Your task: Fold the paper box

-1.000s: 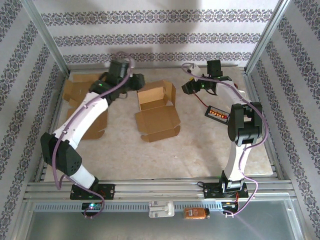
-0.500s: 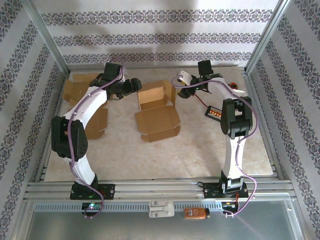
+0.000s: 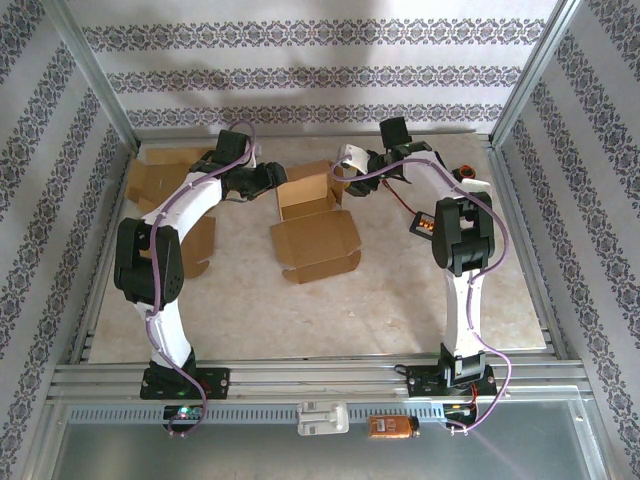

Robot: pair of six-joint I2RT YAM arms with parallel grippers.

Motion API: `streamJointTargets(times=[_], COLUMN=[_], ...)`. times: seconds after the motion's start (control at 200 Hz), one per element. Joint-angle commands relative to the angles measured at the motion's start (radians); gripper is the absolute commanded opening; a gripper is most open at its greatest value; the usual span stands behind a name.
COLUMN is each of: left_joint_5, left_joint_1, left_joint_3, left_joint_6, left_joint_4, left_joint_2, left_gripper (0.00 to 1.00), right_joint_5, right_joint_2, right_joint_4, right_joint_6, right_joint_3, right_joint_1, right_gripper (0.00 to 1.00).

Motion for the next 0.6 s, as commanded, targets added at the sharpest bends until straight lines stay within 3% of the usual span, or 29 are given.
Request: streamJointTargets(times=[0.0,0.595], left_joint_5=[0.023,0.043], left_joint_1=[0.006,0.006], left_joint_3=[-0.001,-0.03], left_joint_6=[0.006,0.007], left_joint_4=[0.023,0.061], left_joint_2=[0.029,0.01], left_gripper=[0.6,0.59], right_joint_5=[-0.028,0.04], right_joint_2=[0.034,0.09], right_joint_4=[-0.067,-0.135], right_joint_6=[-0.024,0.121], right_joint_3=[0.054,0.177], right_joint_1=[0.027,0.12], right_gripper=[0.6,0.6])
